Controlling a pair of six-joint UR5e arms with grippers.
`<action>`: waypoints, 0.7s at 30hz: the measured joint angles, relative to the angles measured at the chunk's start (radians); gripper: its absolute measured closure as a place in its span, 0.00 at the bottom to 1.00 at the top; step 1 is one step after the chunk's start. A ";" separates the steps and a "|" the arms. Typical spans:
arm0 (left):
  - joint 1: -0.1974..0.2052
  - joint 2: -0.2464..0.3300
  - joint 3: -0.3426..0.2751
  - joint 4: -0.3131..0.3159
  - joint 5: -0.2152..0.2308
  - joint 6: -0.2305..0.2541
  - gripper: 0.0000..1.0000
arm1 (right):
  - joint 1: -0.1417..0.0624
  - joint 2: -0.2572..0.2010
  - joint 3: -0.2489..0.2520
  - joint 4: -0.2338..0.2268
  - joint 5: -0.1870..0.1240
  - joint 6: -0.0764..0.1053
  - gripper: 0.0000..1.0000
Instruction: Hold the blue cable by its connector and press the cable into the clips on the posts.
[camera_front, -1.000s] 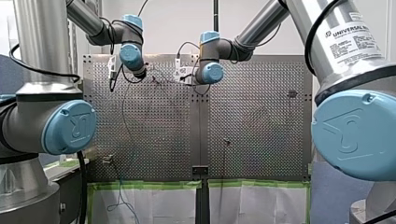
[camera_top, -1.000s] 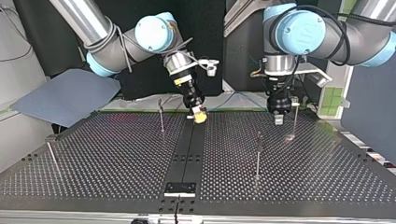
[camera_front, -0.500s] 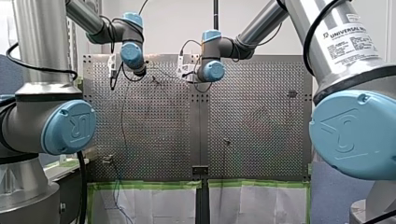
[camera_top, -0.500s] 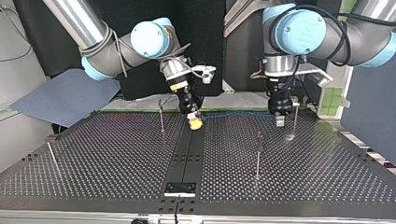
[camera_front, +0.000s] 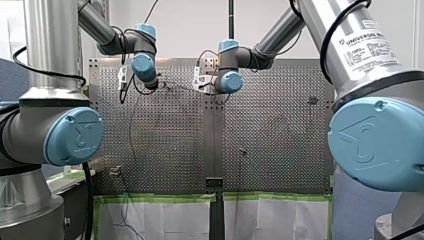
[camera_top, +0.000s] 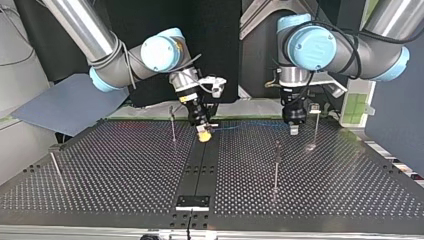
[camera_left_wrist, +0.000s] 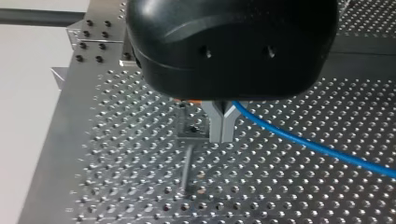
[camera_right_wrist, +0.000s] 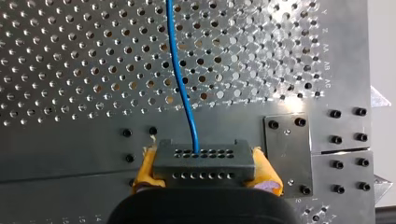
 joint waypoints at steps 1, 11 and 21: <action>0.000 -0.007 0.000 0.000 0.000 0.000 1.00 | -0.002 0.001 -0.002 0.000 0.000 0.000 1.00; -0.003 -0.033 0.034 0.017 0.001 -0.012 1.00 | -0.022 0.007 -0.010 0.000 -0.004 0.001 1.00; 0.008 -0.046 0.056 0.018 -0.002 -0.031 1.00 | -0.029 0.008 -0.025 0.005 -0.006 0.001 1.00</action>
